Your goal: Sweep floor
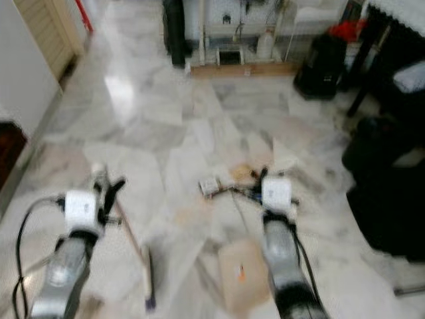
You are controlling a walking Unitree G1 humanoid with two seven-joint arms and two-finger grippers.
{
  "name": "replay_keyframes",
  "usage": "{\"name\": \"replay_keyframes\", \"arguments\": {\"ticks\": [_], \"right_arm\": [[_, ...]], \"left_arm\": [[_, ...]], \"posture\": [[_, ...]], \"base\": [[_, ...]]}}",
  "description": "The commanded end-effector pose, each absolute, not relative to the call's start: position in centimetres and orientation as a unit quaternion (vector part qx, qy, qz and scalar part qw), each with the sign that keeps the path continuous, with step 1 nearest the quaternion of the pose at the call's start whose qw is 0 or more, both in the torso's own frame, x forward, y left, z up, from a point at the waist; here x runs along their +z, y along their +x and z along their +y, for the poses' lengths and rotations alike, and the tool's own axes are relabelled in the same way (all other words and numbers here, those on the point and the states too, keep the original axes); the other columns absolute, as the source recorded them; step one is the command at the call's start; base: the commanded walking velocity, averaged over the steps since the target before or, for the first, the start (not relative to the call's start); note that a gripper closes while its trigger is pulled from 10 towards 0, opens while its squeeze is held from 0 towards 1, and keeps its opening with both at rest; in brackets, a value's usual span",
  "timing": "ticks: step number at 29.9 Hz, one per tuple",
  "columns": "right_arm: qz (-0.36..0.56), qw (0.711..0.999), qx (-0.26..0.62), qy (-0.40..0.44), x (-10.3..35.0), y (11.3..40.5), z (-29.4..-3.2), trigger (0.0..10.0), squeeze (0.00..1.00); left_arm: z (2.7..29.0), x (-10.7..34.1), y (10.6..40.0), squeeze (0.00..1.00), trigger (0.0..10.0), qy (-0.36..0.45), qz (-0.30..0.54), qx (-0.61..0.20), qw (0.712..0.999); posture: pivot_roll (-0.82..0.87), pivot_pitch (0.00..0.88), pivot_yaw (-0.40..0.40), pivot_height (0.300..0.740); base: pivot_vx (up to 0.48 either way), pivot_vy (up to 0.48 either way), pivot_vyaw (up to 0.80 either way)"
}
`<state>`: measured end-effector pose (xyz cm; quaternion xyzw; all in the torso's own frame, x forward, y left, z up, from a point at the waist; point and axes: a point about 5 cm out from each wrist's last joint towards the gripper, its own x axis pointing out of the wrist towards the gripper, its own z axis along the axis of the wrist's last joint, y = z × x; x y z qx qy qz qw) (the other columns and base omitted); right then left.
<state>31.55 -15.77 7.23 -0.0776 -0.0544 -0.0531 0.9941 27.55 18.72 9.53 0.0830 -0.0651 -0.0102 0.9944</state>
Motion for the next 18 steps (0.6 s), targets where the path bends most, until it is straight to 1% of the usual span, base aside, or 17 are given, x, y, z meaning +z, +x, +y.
{"name": "replay_keyframes", "arguments": {"ticks": [1, 7, 14, 18], "right_arm": [[-0.068, 0.993, -0.057, -0.076, 7.81, 31.72, -16.09, 10.0, 0.0], [-0.07, 0.992, -0.051, -0.086, 7.78, 31.67, -15.88, 10.0, 0.0], [-0.073, 0.993, -0.045, -0.086, 7.79, 31.62, -15.62, 10.0, 0.0], [-0.073, 0.993, -0.046, -0.079, 7.72, 31.52, -15.64, 10.0, 0.0]], "left_arm": [[18.56, 10.18, 27.63, 0.0, 10.0, 0.089, -0.082, -0.012, 0.993], [18.79, 10.19, 27.49, 0.0, 10.0, 0.091, -0.083, -0.008, 0.992], [18.94, 10.24, 27.53, 0.0, 10.0, 0.093, -0.084, -0.006, 0.992], [18.95, 10.18, 27.43, 0.0, 10.0, 0.093, -0.084, -0.005, 0.992]], "posture": [[0.1, 0.1, 0.026, 0.74], [0.11, 0.085, 0.026, 0.74], [0.11, 0.075, 0.025, 0.74], [0.11, 0.063, 0.024, 0.74]], "base": [[0.3, 0.0, 0.0], [0.304, 0.0, 0.0], [0.316, 0.0, 0.72], [0.322, 0.0, 0.0]]}}
